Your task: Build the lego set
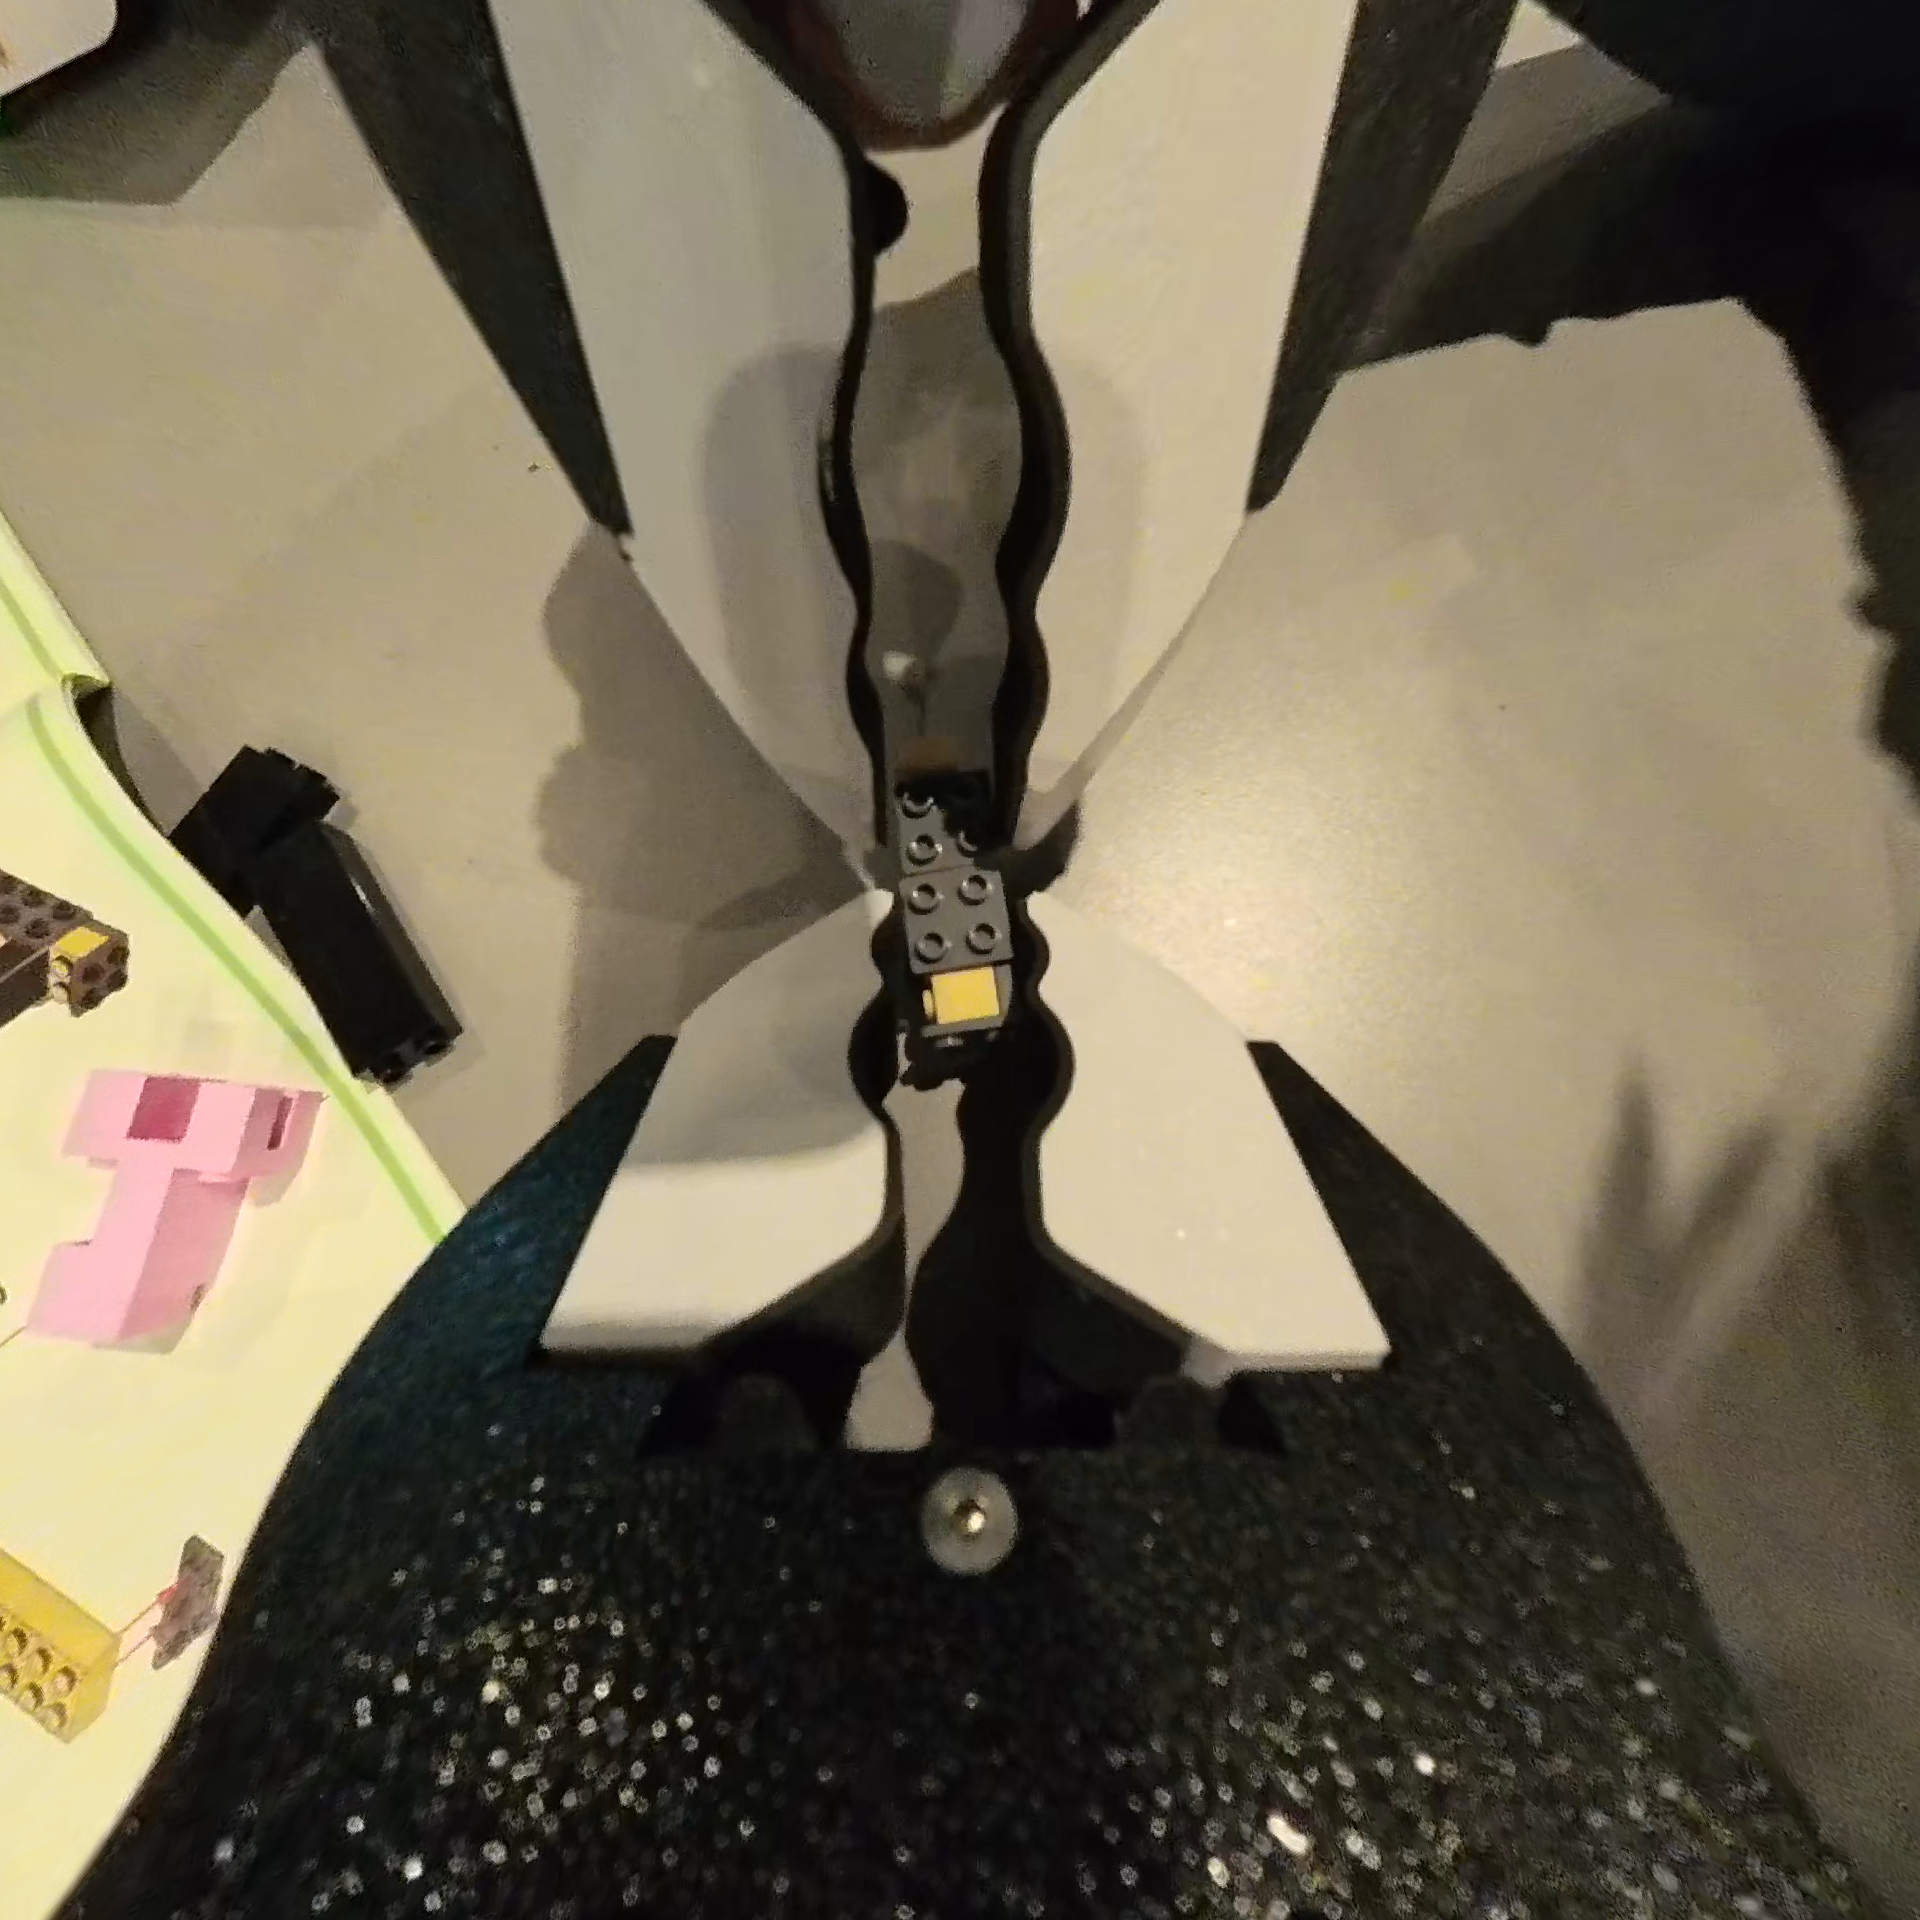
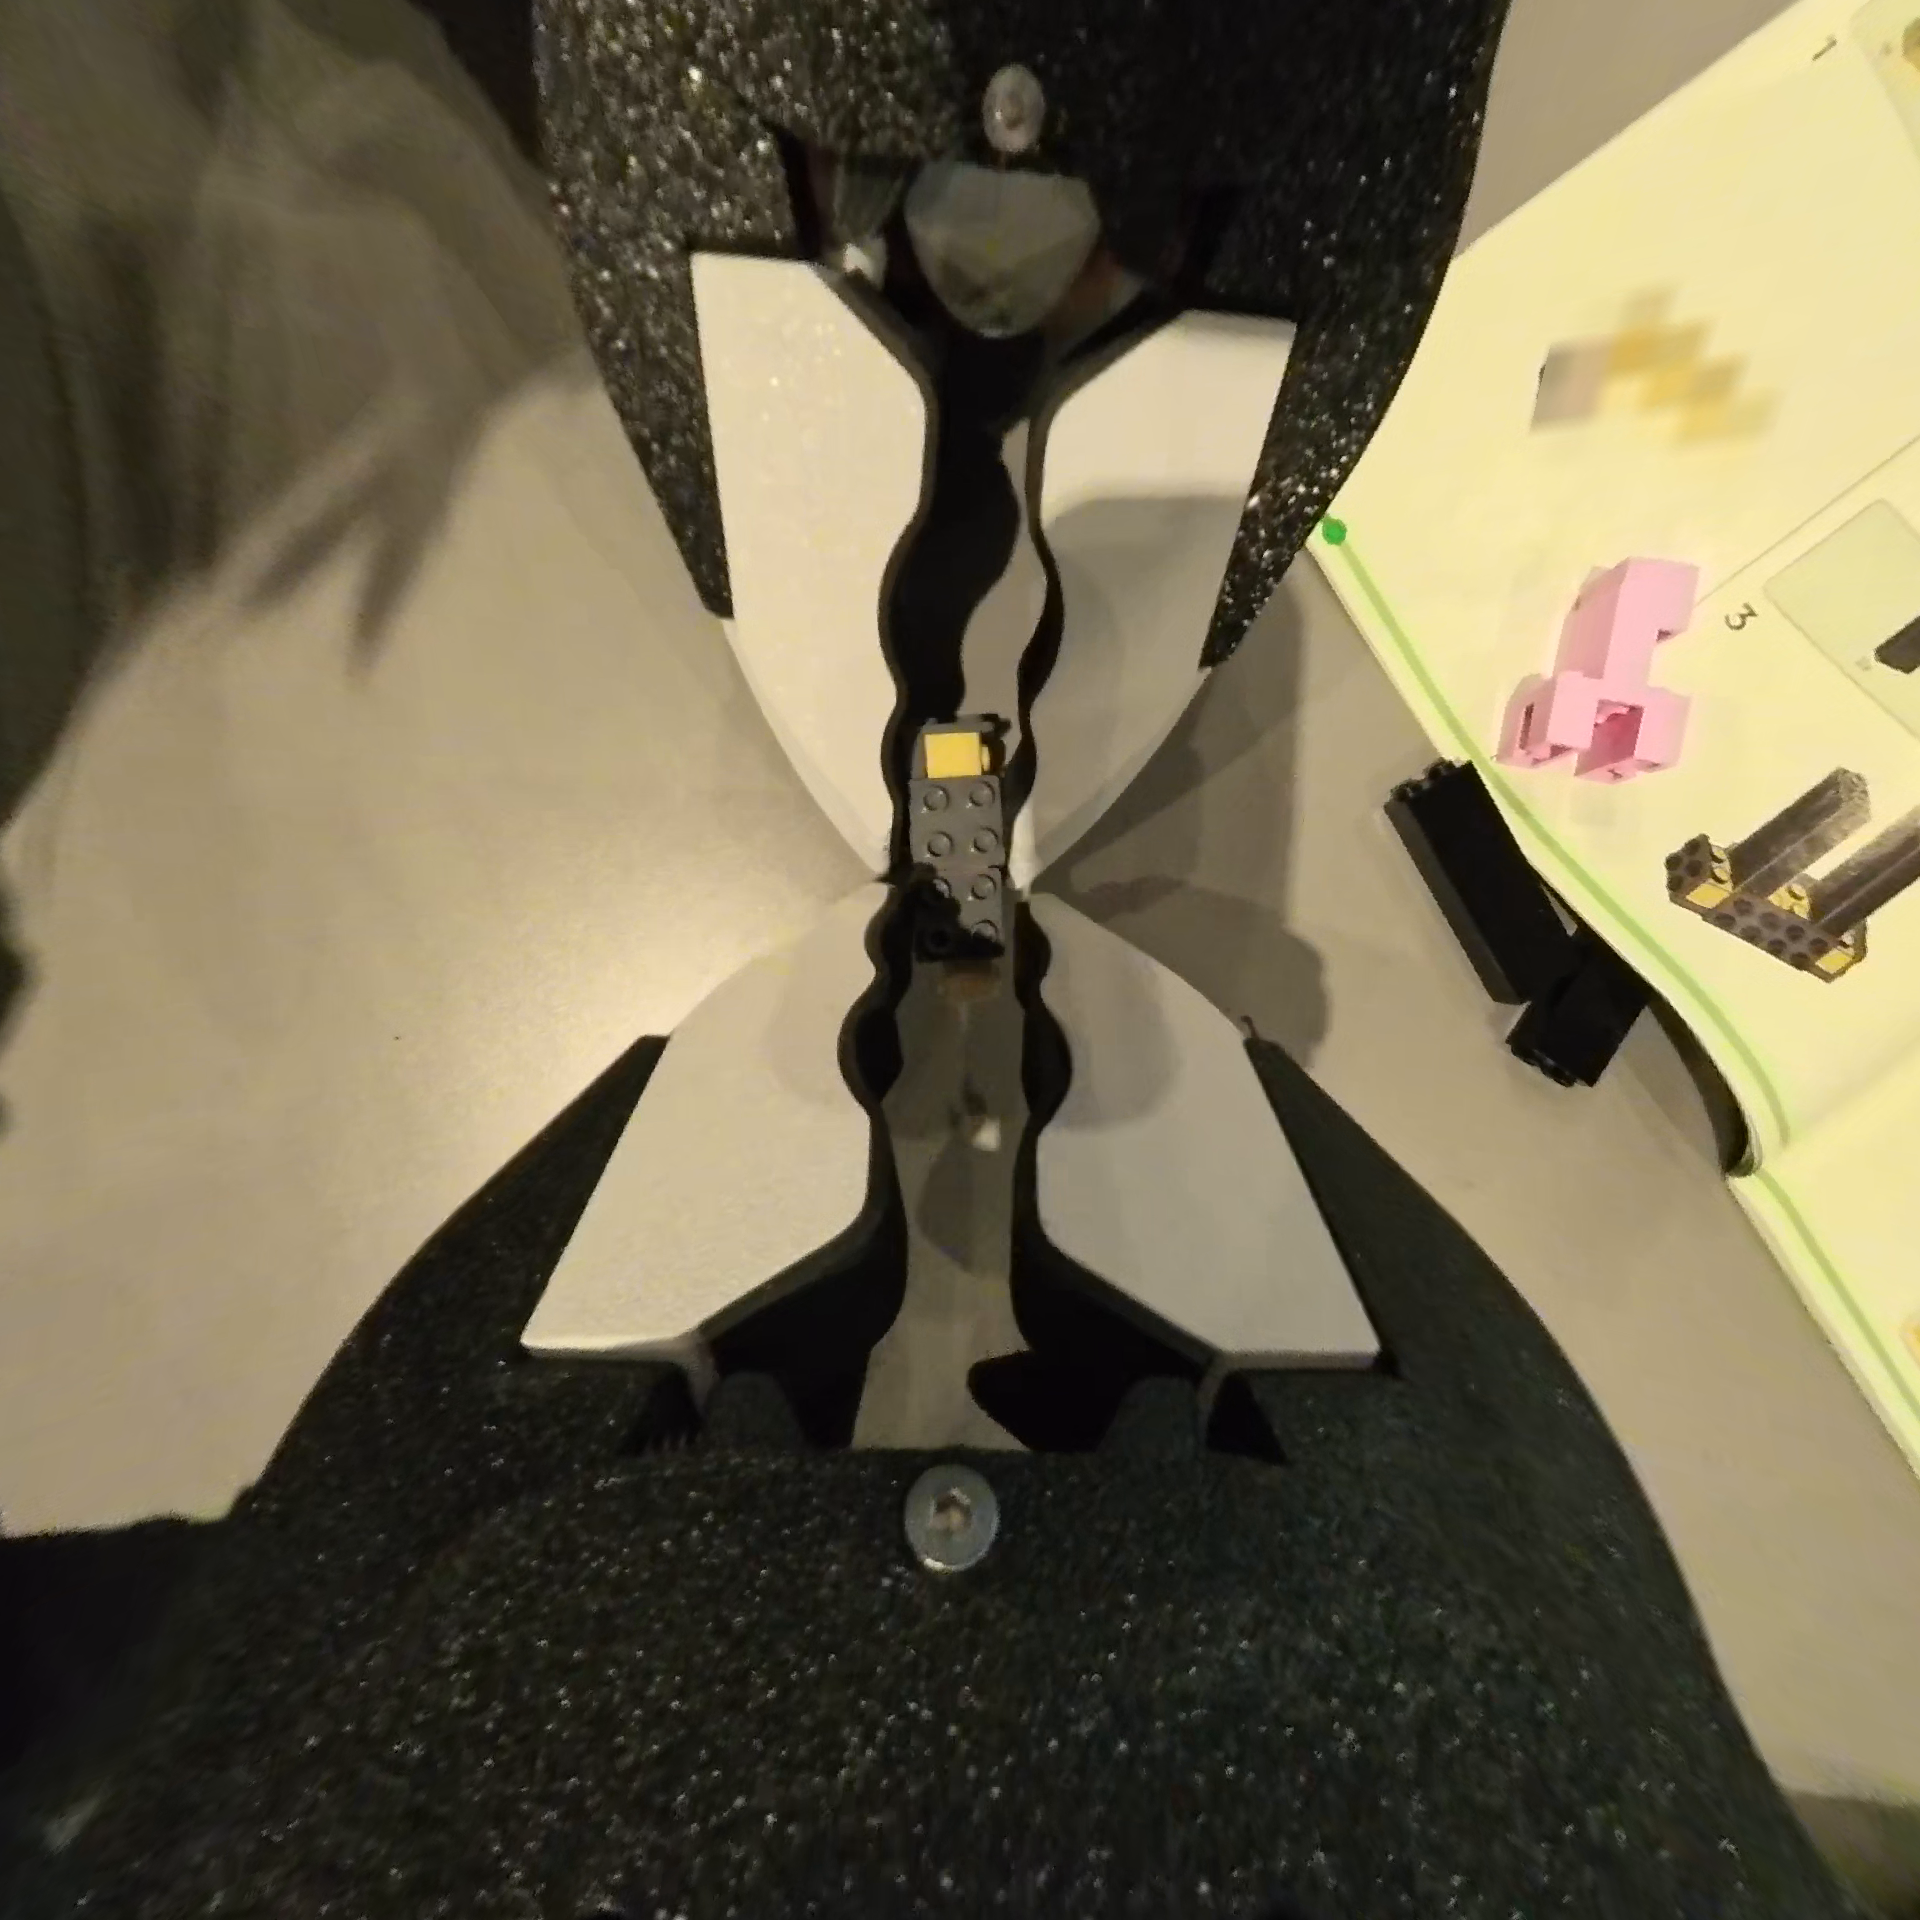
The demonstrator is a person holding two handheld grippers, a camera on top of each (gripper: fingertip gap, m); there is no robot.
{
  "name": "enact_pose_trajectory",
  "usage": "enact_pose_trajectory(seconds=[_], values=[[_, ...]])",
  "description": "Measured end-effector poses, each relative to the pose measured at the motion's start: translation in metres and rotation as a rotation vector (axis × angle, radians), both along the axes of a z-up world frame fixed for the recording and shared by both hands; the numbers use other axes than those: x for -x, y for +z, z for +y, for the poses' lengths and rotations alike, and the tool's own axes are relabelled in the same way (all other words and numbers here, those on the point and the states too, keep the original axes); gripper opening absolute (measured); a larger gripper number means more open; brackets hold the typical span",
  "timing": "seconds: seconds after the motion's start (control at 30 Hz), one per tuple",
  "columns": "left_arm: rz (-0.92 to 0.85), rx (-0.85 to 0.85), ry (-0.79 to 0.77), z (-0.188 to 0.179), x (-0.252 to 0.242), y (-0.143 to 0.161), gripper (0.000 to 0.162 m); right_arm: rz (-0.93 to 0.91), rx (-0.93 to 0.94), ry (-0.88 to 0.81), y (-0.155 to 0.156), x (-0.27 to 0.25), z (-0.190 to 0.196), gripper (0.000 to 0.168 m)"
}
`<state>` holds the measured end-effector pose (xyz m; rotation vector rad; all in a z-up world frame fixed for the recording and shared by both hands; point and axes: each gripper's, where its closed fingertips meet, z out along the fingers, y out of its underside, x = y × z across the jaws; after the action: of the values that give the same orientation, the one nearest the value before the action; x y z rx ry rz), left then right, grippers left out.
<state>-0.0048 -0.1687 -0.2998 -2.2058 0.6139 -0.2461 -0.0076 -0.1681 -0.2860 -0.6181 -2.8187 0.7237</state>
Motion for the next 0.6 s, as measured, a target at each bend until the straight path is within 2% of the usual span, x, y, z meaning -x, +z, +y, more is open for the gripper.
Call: enact_pose_trajectory(seconds=[0.27, 0.6], values=[[-0.019, 0.014, -0.046, -0.0034, -0.0035, -0.0002, 0.018, -0.110, 0.119, 0.009, -0.0012, -0.0056, -0.0058, 0.016], [-0.025, 0.017, -0.050, -0.0038, -0.0039, -0.0002, 0.018, -0.141, 0.143, -0.002, -0.0006, -0.0055, -0.0061, 0.016]])
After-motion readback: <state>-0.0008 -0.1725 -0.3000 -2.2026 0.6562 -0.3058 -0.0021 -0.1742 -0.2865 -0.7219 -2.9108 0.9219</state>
